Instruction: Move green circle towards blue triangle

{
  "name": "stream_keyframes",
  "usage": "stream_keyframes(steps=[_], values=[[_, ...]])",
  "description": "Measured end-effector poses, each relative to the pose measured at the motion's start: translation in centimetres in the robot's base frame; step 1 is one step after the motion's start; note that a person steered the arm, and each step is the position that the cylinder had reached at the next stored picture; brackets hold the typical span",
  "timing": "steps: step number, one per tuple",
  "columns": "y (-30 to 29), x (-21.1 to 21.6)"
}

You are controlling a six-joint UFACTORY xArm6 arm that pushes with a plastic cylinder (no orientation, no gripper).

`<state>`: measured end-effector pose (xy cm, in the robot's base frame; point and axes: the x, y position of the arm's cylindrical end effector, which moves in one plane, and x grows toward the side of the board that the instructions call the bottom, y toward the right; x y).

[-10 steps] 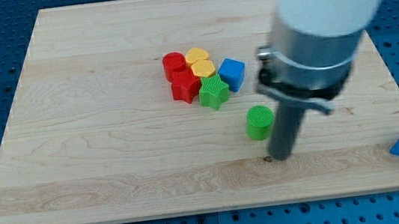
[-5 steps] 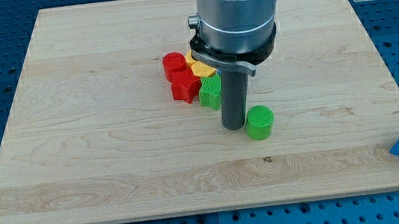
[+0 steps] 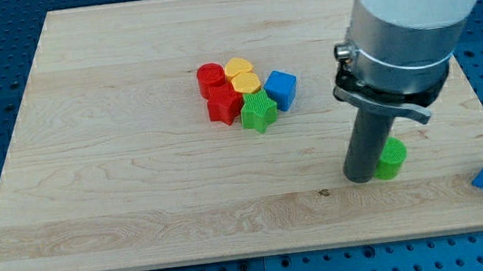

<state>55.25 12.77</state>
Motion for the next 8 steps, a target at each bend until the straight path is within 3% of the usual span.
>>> stream_keyframes(steps=[2, 3, 5, 7, 8], values=[[2.6, -4.0], [4.9, -3.2], [2.6, -3.4], [1.6, 1.6], [3.6, 1.7]])
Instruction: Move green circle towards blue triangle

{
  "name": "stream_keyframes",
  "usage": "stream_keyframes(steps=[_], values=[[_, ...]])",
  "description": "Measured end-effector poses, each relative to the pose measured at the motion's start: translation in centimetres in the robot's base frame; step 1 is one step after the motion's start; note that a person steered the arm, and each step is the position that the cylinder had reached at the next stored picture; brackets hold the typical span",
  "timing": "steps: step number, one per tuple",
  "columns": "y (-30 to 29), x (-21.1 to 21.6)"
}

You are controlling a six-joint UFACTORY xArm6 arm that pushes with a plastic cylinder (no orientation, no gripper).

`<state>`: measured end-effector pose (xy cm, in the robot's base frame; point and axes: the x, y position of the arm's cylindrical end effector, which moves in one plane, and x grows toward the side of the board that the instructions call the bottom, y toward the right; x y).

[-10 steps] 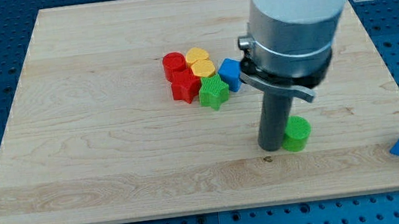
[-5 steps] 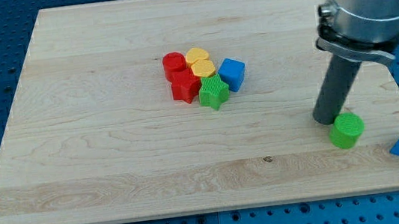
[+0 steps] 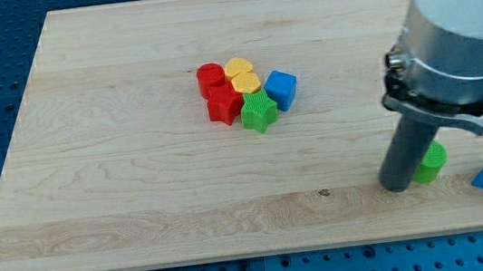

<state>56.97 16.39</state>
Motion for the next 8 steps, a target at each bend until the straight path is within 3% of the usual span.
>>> stream_keyframes(steps=[3, 5, 8], values=[[2.3, 0.0], [1.3, -4.4], [4.0, -4.3]])
